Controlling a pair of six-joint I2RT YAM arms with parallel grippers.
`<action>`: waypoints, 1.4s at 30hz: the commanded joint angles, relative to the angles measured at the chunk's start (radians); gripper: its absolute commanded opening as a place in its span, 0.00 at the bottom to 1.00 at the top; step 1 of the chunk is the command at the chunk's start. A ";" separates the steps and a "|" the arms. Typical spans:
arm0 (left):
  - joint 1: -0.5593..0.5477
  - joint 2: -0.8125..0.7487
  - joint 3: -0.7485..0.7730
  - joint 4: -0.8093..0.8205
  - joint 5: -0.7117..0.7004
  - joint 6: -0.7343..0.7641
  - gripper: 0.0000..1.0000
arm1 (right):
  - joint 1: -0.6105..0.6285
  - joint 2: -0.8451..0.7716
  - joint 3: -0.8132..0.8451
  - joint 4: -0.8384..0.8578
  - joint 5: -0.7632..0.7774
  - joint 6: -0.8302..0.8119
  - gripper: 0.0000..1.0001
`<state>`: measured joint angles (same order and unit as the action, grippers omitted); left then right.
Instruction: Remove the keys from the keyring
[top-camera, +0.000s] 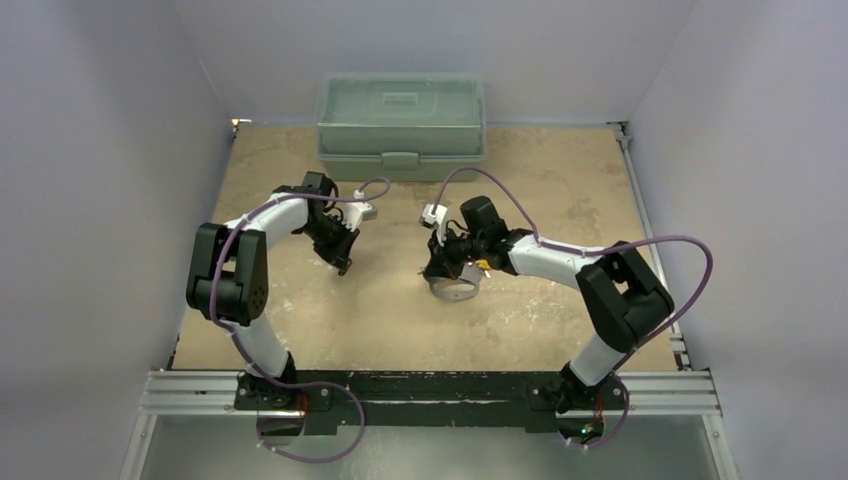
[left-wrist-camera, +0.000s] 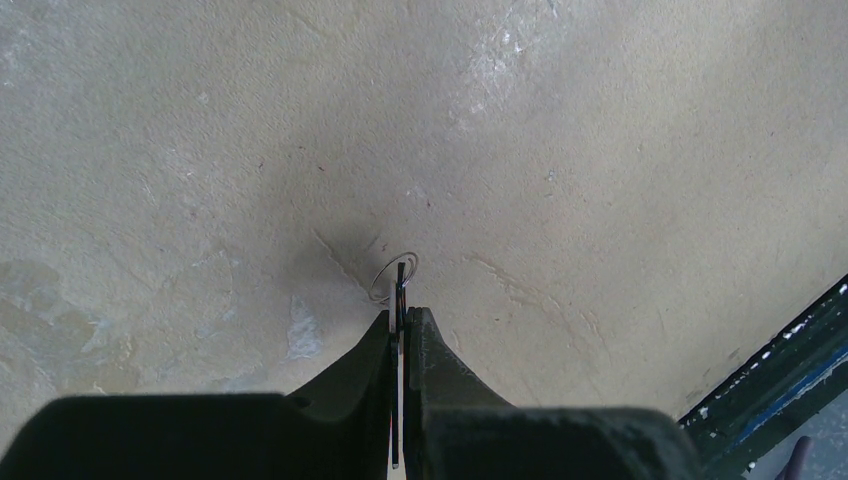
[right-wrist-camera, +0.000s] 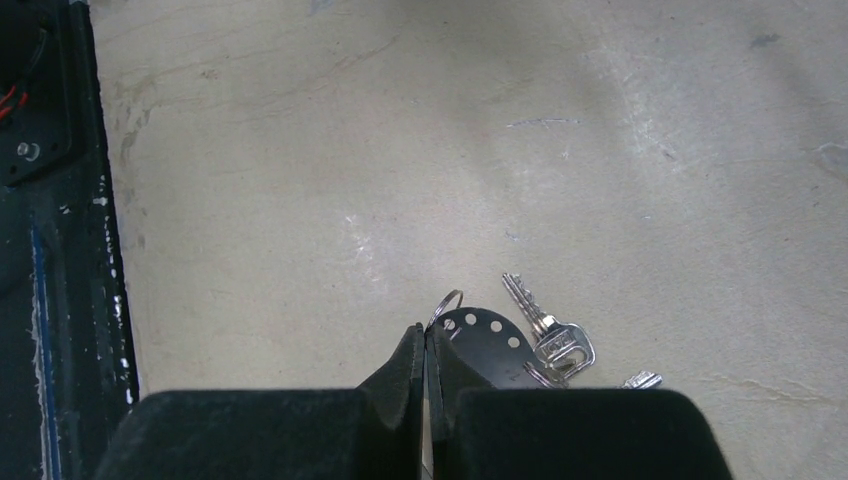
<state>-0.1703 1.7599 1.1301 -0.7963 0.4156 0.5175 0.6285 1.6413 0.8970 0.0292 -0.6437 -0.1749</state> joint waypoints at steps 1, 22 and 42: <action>0.006 0.010 -0.007 -0.009 0.034 0.025 0.00 | 0.004 0.022 0.017 0.054 0.004 0.024 0.00; 0.006 -0.057 0.027 -0.105 0.057 0.039 0.35 | 0.002 -0.063 0.048 -0.026 -0.015 -0.004 0.52; 0.262 -0.236 0.262 0.022 0.186 -0.174 0.98 | -0.500 -0.549 0.009 -0.114 0.048 0.057 0.99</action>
<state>-0.0395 1.5120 1.3014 -0.8463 0.5194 0.4313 0.2565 1.1011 0.8913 -0.0330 -0.5953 -0.1505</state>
